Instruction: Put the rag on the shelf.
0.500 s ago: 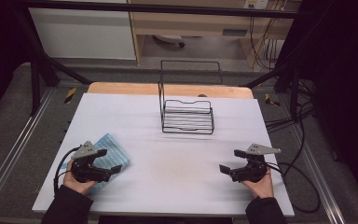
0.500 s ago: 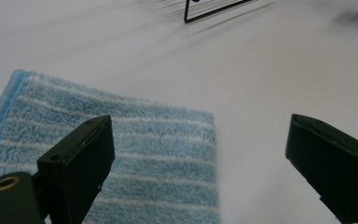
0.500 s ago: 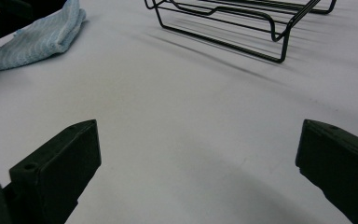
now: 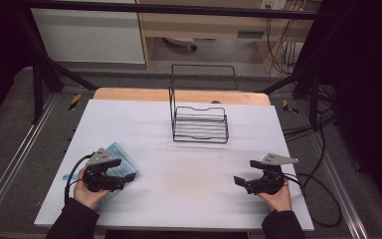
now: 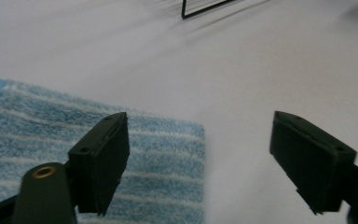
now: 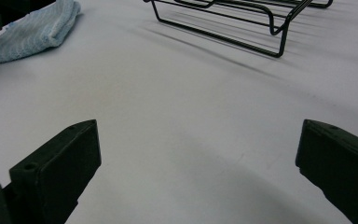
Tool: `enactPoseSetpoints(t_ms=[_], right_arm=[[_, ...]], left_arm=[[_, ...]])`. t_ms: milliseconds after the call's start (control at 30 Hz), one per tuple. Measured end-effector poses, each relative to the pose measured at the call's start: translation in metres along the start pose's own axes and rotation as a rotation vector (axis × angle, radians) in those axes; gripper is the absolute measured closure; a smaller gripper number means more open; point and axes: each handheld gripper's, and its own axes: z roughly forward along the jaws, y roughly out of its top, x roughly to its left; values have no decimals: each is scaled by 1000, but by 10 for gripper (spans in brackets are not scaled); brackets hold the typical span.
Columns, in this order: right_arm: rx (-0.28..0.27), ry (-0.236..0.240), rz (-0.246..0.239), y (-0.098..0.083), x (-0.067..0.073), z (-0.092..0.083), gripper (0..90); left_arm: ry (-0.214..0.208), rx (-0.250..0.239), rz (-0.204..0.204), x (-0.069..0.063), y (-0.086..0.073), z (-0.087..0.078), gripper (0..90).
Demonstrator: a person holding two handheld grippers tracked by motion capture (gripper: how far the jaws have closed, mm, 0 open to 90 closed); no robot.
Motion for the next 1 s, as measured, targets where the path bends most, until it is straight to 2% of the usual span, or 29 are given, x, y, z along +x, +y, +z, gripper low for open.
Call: enactPoseSetpoints(t_ms=[267,400,533,667,800,1000], right_arm=[[7,-3,-5,0,-1,1,5],[13,-5,-3,0,0,2,5],[20,-5,-6,-1,0,3,5],[21,-5,-4,-1,0,3,6],[23,-6,-5,-1,0,3,6],[25,-8,-5,-1,0,4,7]], left_arm=[[14,70,19,-6,-1,15,418],[45,112,44,-8,-1,25,526],[74,154,50,-7,-3,32,599],[92,157,44,-7,-4,33,670],[95,160,19,-5,-4,35,696],[117,174,5,-5,-2,37,807]])
